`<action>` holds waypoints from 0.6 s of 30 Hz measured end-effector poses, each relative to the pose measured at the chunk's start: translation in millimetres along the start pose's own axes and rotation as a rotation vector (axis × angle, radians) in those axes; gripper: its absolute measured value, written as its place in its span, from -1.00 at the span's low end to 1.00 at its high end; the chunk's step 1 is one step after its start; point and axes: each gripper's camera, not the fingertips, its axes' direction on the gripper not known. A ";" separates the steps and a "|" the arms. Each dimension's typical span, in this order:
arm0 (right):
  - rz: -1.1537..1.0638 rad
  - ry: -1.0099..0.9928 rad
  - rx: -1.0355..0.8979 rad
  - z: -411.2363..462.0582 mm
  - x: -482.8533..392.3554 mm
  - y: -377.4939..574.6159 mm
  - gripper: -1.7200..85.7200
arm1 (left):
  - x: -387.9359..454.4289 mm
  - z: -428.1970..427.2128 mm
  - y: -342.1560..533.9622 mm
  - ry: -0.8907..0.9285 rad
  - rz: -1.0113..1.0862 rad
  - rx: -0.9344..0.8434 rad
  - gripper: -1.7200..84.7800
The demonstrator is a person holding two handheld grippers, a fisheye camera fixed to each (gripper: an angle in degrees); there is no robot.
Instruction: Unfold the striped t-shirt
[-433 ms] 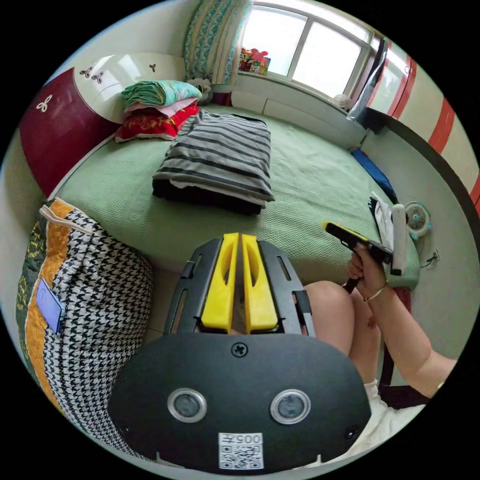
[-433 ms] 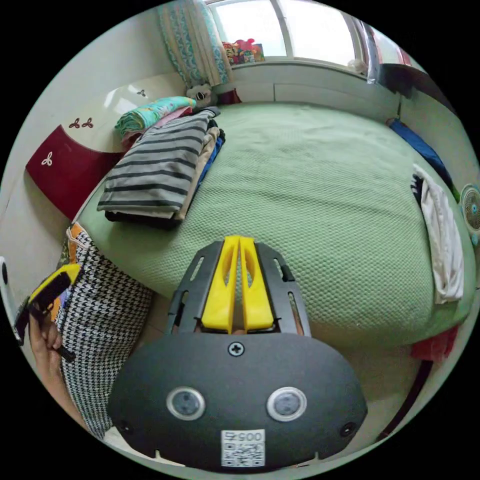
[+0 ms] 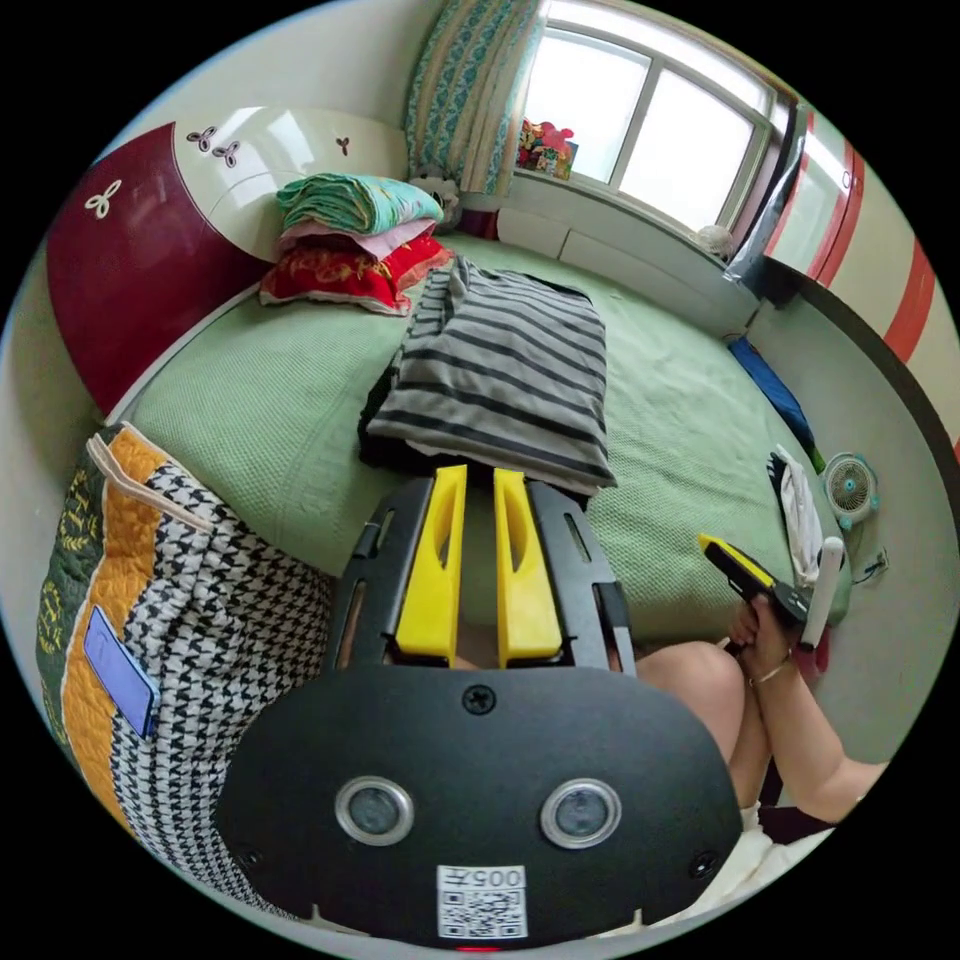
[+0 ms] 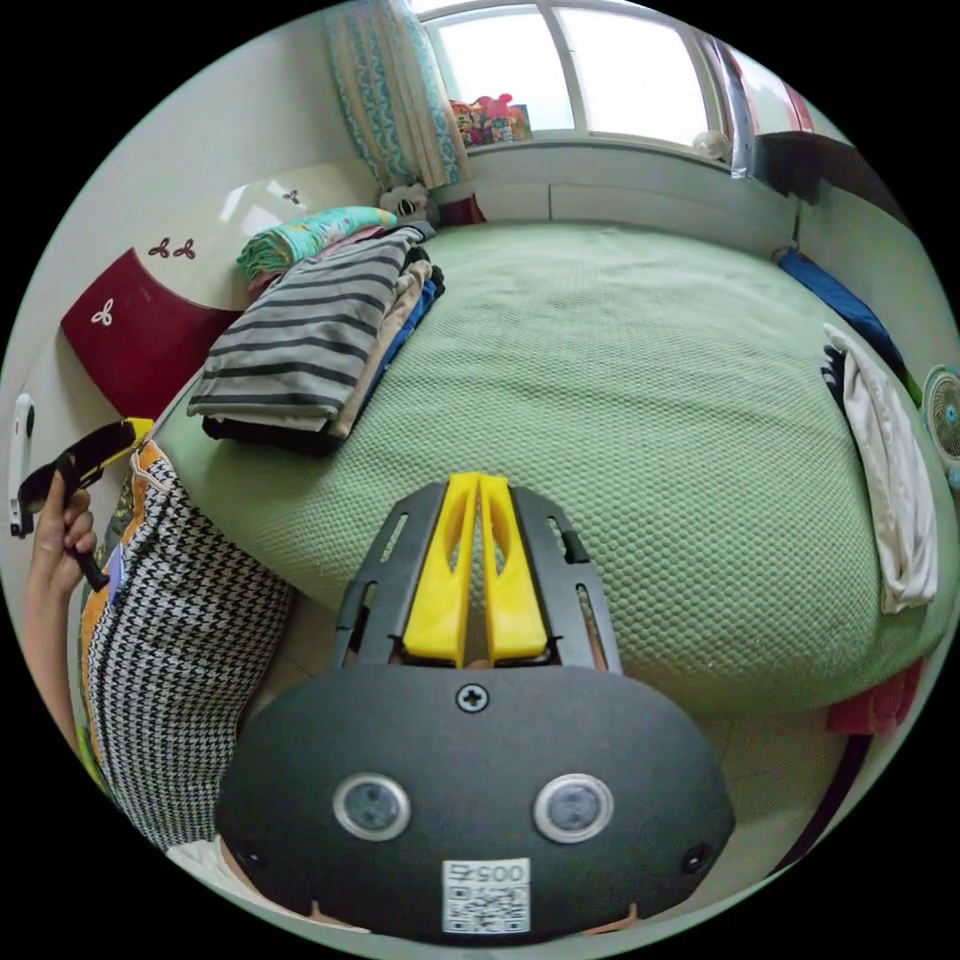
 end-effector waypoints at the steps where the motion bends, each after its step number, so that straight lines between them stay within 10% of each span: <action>1: 0.001 -0.001 -0.002 2.1 0.0 -0.1 -0.98 | -7.5 1.8 -8.3 -0.009 0.002 0.005 -0.78; 18: -0.045 0.028 -0.110 72.1 -25.5 -6.0 -0.98 | -50.1 88.1 -86.2 -0.093 0.021 -0.102 -0.60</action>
